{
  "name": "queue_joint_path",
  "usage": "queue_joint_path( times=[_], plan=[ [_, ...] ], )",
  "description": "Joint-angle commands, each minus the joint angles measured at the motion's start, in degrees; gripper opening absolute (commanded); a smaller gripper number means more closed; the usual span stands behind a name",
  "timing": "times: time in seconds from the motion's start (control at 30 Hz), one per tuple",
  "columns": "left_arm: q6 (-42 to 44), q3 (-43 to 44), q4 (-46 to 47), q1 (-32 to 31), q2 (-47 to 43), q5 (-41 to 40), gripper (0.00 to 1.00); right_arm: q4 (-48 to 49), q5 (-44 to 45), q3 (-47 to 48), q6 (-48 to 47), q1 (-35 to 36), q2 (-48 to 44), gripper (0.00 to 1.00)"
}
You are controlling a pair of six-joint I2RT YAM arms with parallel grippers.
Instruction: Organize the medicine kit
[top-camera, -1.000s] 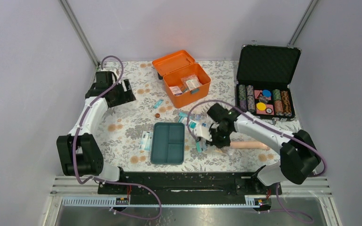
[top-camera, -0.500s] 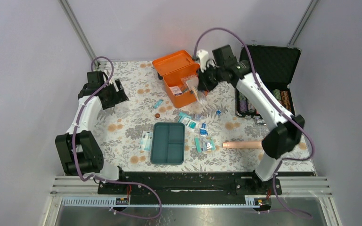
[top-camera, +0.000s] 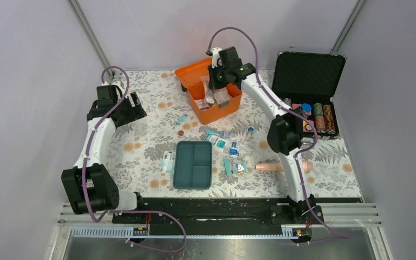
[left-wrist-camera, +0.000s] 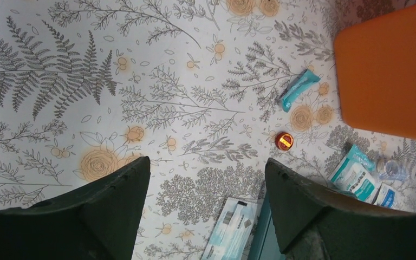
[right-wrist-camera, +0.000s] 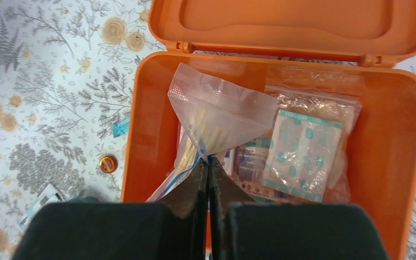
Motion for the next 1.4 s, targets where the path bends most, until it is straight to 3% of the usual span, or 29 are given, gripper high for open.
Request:
queue_joint_path(
  times=[0.0, 0.2, 0.47, 0.6, 0.77, 0.9, 1.07, 1.2, 1.37],
  plan=[
    [1.0, -0.6, 2.4, 0.0, -3.0, 0.4, 0.77, 3.1, 3.0, 4.3, -0.4, 2.4, 4.0, 0.06],
    [0.9, -1.8, 2.2, 0.0, -3.7, 0.9, 0.77, 4.2, 6.4, 3.8, -1.2, 3.1, 5.8, 0.25],
    [-0.7, -2.2, 2.7, 0.0, -2.2, 2.1, 0.78, 3.6, 7.7, 3.6, -2.4, 3.1, 2.8, 0.4],
    [0.1, -2.6, 2.5, -0.1, -0.2, 4.0, 0.8, 2.4, 4.9, 3.3, -2.4, 3.0, -0.7, 0.42],
    [9.2, 0.3, -3.0, -2.3, 4.2, 6.6, 0.75, 0.4, 3.1, -2.1, -2.4, 2.4, -7.9, 0.45],
    [16.6, 3.4, -11.5, -6.3, 9.1, 7.8, 0.72, 0.1, 2.4, -9.5, -3.1, 1.1, -15.2, 0.46],
    [23.7, -1.2, -10.2, -13.9, 8.9, 3.3, 0.72, 0.0, 3.3, -15.8, -3.5, -1.0, -21.5, 0.47],
    [25.1, -4.3, -8.1, -19.1, 9.1, -1.5, 0.69, -0.7, 4.7, -19.6, -4.4, -2.5, -26.2, 0.47],
    [19.7, -5.3, -5.9, -22.4, 12.0, -4.2, 0.68, -0.6, 6.8, -27.9, -5.3, -4.0, -32.2, 0.47]
  ],
)
